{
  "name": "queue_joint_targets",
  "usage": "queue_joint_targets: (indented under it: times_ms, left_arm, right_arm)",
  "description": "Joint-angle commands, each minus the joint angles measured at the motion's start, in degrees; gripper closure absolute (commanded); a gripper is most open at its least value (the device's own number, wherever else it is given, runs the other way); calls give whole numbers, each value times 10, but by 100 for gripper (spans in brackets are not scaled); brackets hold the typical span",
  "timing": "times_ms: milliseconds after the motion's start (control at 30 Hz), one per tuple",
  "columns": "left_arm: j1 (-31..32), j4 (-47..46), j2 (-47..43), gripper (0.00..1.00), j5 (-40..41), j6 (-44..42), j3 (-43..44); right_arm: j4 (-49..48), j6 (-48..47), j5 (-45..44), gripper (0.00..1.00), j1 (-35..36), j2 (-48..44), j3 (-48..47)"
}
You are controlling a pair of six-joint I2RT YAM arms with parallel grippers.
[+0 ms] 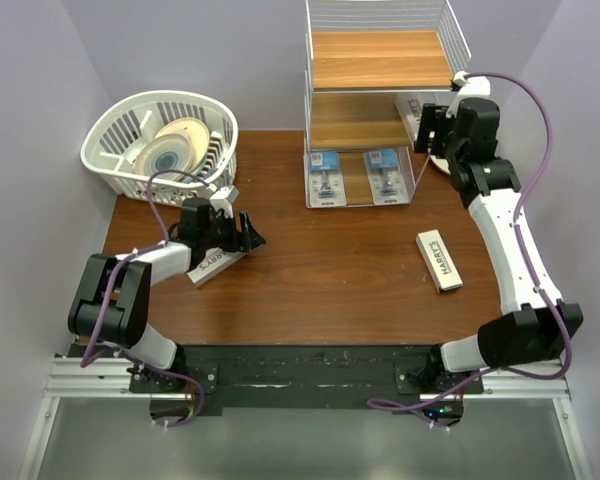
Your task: Place and organize the shaving razors onto the shelf
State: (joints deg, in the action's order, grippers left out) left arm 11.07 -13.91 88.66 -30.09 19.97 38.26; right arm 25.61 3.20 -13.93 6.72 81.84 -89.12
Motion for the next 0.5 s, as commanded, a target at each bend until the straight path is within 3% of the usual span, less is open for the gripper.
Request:
queue_joint_targets:
  times_ms: [0, 167, 267, 300, 333, 367, 467]
  left_arm:
    - [8, -17, 10, 30, -8, 2, 28]
    - [15, -13, 8, 30, -9, -2, 33]
    - [15, -9, 4, 30, -9, -5, 31]
    - [15, -7, 1, 30, -8, -6, 30]
    - [15, -7, -2, 30, -7, -8, 28]
    - [15, -7, -4, 30, -6, -8, 27]
    - [15, -7, -10, 30, -2, -11, 21]
  right_arm:
    - [3, -15, 10, 18, -2, -35, -1]
    - [-18, -52, 39, 16, -1, -48, 45]
    - [-34, -58, 103, 32, -1, -45, 47]
    - [-42, -54, 137, 38, -2, -43, 45]
    - [-45, -45, 161, 56, -1, -35, 40]
    - [-49, -42, 180, 66, -2, -32, 33]
    - [-71, -19, 229, 92, -1, -13, 21]
